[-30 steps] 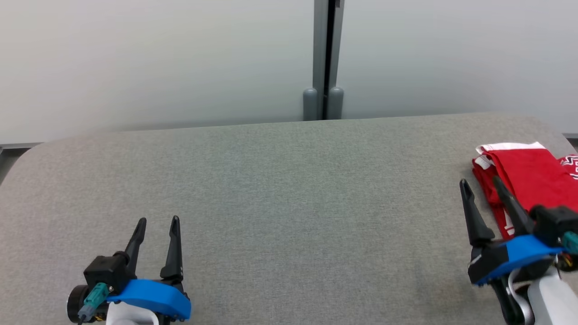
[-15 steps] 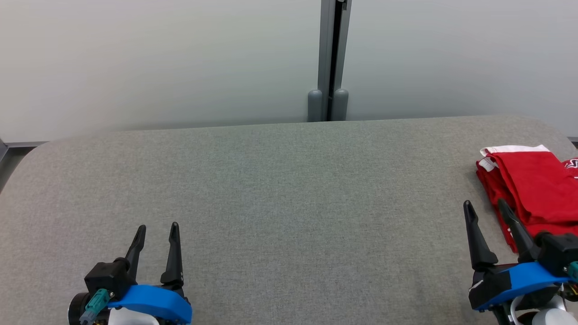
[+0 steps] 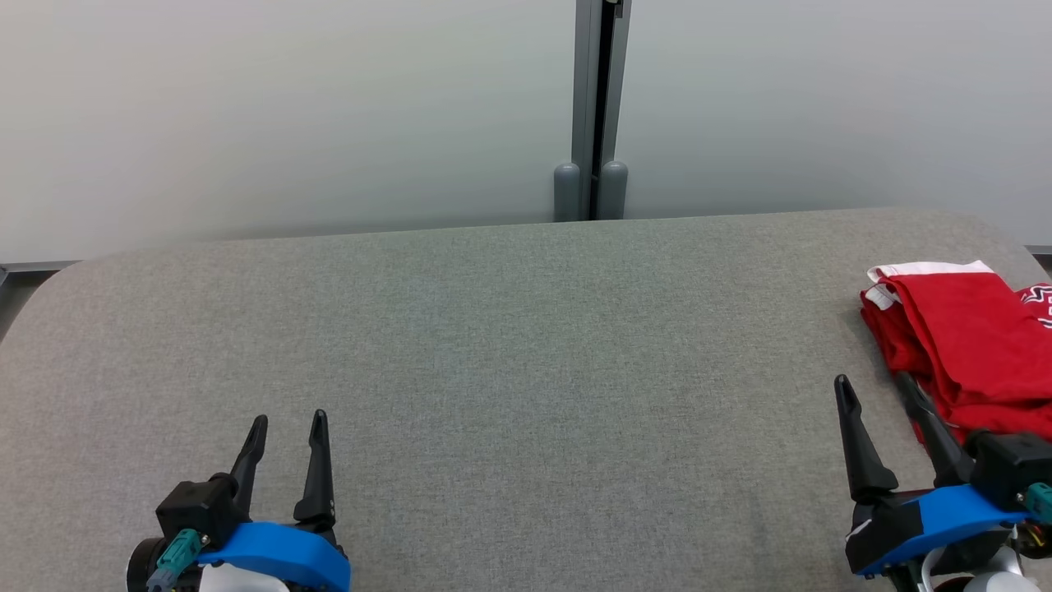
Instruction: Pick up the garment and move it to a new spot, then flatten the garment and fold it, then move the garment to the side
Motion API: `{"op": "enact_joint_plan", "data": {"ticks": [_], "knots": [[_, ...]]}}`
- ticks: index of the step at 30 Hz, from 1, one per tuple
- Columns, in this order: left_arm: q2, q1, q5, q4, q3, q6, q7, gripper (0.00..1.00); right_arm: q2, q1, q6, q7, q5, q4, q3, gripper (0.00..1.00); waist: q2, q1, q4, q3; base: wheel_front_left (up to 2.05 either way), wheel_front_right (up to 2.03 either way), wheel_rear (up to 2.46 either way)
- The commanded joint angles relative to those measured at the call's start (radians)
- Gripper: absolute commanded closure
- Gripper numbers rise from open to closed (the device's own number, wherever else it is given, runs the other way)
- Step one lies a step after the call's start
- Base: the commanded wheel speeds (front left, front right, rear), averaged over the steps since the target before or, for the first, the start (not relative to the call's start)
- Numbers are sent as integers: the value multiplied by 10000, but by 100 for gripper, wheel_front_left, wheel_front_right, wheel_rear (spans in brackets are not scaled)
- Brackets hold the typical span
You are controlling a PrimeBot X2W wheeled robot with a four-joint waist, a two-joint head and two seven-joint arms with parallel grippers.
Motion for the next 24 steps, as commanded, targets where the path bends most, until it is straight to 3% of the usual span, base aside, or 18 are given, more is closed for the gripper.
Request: {"op": "enact_joint_plan", "data": {"ticks": [1, 10, 11, 17, 24], "knots": [[-4, -29, 17, 14, 74, -67, -44, 0, 18, 148, 1, 6, 48, -35, -1, 0, 0, 0, 0, 0, 0, 0, 0], [-30, -41, -55, 69, 122, -82, -44, 0, -89, 109, 1, -63, 153, 60, 40, 0, 0, 0, -51, 11, 0, 0, 0], [-12, 3, -16, 72, 111, -65, 5, 100, -36, 50, 0, -13, 133, 59, 32, 100, 0, 1, -53, 11, 0, 0, 0], [-153, 424, -156, 476, 133, -66, 113, 100, 111, 163, 0, 69, 300, 604, 26, 100, 0, 0, -54, 13, 0, 0, 0], [-197, 351, -1398, 250, 352, -73, 486, 100, 162, 61, 0, 264, 1619, 680, -54, 100, 0, 0, -39, 19, 0, 0, 0]]}}
